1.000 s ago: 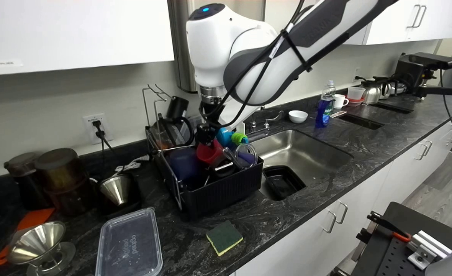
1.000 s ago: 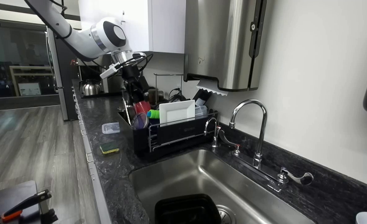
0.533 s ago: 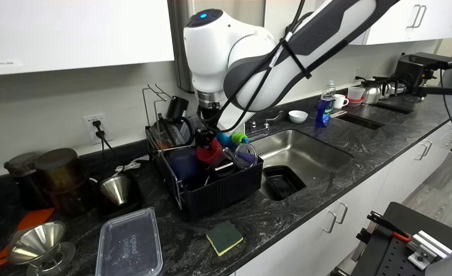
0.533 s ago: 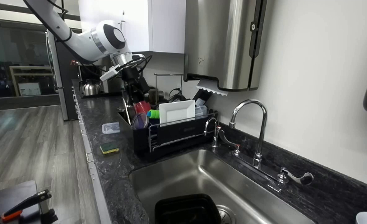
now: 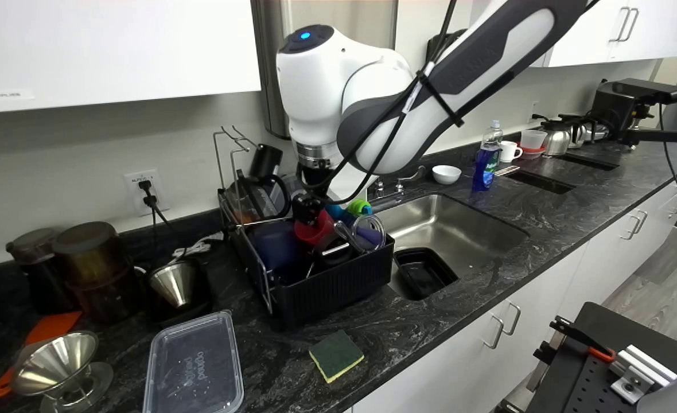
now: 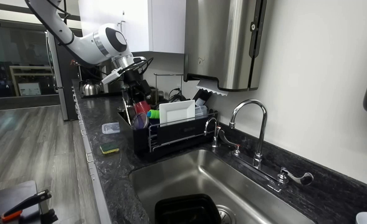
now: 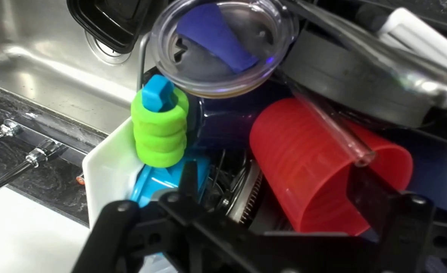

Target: Take the pink cup from the dish rack and place it in the sink

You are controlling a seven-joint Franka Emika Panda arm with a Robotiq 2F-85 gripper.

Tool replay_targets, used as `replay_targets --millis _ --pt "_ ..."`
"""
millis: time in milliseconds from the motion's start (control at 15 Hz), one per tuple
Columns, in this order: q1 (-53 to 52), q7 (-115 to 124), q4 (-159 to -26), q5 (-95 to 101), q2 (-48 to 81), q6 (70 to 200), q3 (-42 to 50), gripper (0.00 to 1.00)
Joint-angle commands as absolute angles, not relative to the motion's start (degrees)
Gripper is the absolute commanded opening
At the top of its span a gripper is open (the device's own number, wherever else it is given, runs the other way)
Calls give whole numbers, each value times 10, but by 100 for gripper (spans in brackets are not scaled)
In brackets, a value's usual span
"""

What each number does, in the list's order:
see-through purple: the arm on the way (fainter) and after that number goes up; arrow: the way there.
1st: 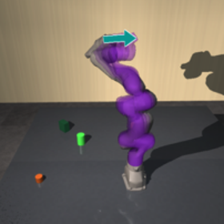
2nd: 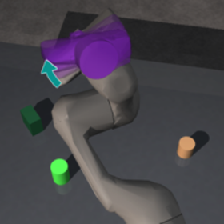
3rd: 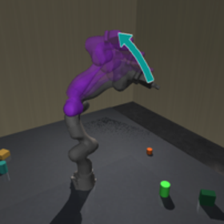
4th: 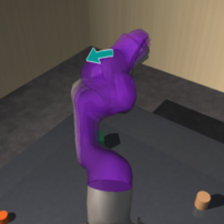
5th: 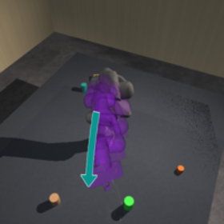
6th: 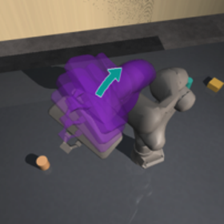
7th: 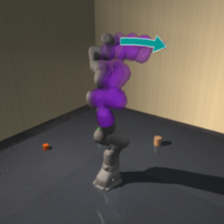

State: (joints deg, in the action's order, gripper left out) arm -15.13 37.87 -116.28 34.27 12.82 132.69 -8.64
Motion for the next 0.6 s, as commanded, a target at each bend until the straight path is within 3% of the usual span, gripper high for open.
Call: replay_targets --millis 0,133,533 --pt "-160 388 -1159 363 136 1338 -73 75" --pt "-160 387 -1159 368 136 1338 -73 68" --pt "-160 384 -1161 374 135 1335 -73 26"
